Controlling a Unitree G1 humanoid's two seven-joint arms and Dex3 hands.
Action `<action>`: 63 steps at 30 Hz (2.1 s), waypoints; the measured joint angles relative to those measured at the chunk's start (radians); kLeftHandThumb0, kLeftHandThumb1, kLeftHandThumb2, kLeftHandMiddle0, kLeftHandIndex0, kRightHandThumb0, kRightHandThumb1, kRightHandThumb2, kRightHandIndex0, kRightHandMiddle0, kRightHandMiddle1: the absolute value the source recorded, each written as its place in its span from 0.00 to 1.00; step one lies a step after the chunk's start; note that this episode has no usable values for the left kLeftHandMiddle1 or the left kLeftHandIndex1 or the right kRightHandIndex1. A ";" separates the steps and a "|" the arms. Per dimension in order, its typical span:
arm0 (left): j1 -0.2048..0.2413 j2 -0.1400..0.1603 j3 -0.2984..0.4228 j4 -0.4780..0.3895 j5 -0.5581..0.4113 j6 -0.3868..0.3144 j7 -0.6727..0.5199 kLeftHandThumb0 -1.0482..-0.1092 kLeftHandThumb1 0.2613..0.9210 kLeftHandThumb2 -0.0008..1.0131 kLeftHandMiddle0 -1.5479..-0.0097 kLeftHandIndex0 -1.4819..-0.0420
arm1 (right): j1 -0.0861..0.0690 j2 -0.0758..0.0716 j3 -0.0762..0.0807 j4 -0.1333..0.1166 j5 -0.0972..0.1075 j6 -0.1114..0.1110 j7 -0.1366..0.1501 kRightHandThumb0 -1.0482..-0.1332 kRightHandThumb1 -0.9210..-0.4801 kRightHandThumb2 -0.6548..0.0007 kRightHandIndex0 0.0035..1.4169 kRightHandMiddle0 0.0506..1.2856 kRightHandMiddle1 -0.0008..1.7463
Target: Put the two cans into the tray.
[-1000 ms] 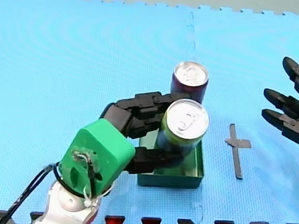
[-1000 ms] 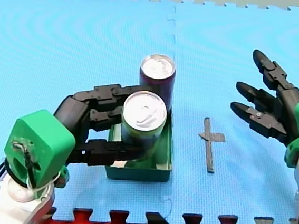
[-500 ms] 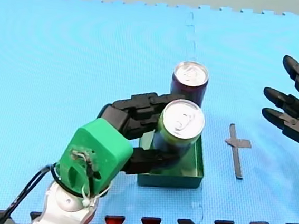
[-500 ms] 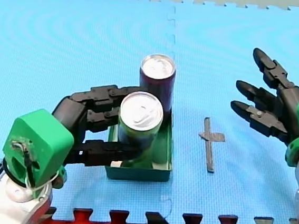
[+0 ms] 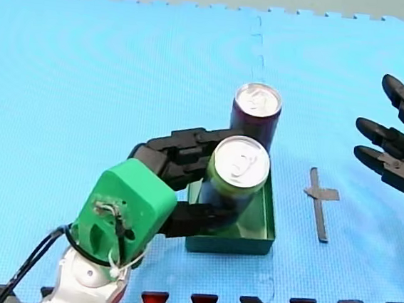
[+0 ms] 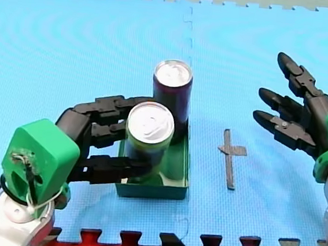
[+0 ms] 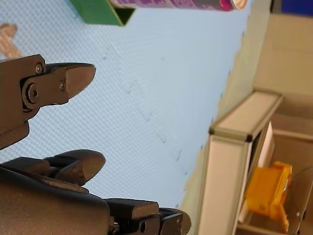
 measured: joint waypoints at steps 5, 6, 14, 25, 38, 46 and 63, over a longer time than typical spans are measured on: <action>0.001 -0.001 0.006 0.005 -0.005 0.002 -0.001 0.56 0.67 0.00 0.33 0.26 | 0.000 0.000 -0.001 0.000 0.001 0.000 0.001 0.00 0.00 0.85 0.33 0.06 0.00; 0.002 -0.001 0.007 0.007 -0.008 0.002 -0.002 0.56 0.67 0.00 0.33 0.26 | 0.000 0.000 -0.001 -0.001 0.001 0.001 0.002 0.00 0.00 0.85 0.33 0.06 0.00; 0.008 -0.001 0.023 0.033 -0.032 -0.011 -0.009 0.55 0.67 0.00 0.33 0.26 | 0.001 0.000 -0.001 -0.005 0.001 0.001 0.001 0.00 0.00 0.85 0.33 0.06 0.00; 0.006 -0.008 0.030 0.063 -0.051 -0.037 -0.019 0.53 0.68 0.00 0.33 0.27 | 0.004 0.002 0.005 -0.006 -0.001 0.001 -0.004 0.00 0.00 0.84 0.33 0.06 0.00; 0.009 -0.009 0.030 0.087 -0.050 -0.063 -0.016 0.52 0.68 0.00 0.32 0.28 | 0.006 0.003 0.006 -0.006 -0.001 -0.004 -0.004 0.00 0.00 0.82 0.33 0.06 0.00; 0.005 -0.009 0.041 0.132 -0.059 -0.086 -0.018 0.52 0.68 0.00 0.32 0.28 | 0.008 0.004 0.005 -0.006 -0.001 -0.008 -0.004 0.00 0.00 0.81 0.33 0.06 0.00; 0.004 -0.003 0.040 0.153 -0.055 -0.109 -0.015 0.50 0.68 0.00 0.32 0.28 | 0.009 0.007 0.005 -0.022 0.002 -0.013 0.003 0.00 0.00 0.80 0.32 0.05 0.00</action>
